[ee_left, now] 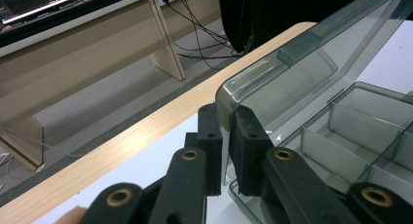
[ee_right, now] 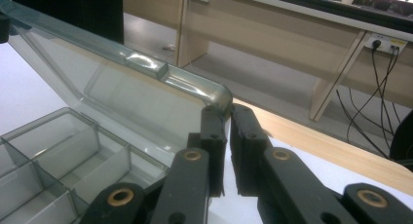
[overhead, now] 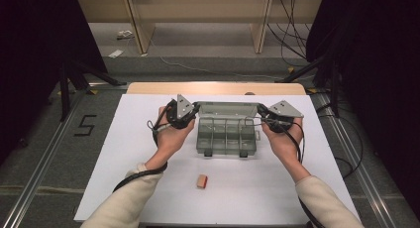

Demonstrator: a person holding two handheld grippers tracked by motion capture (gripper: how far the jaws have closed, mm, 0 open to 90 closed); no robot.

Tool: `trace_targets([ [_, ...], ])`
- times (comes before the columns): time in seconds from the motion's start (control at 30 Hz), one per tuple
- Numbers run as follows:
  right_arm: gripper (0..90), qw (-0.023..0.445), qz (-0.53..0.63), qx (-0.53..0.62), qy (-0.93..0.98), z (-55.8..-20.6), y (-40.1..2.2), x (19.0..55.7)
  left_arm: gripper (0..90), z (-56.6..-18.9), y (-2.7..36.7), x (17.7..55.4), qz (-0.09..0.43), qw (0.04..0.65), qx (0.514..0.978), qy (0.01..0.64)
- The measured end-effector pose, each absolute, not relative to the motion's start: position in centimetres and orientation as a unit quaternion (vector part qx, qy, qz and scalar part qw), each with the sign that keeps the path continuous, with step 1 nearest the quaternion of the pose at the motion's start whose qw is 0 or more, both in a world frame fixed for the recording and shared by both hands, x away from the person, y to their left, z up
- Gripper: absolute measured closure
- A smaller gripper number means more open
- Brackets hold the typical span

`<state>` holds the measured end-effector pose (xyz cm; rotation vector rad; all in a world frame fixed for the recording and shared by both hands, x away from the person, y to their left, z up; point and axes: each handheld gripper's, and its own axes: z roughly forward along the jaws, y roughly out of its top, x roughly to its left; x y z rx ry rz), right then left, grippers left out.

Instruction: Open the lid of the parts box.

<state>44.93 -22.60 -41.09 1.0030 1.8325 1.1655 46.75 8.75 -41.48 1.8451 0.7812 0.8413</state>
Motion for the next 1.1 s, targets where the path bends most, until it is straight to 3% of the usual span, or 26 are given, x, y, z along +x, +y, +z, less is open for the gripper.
trace_targets([
  [1.1, 85.8, 0.364, 0.463, 0.412, 0.695, -41.0, -22.3, 46.5, 82.7, -41.4, 8.7, 48.3, 0.338, 0.474, 0.743, 0.33],
])
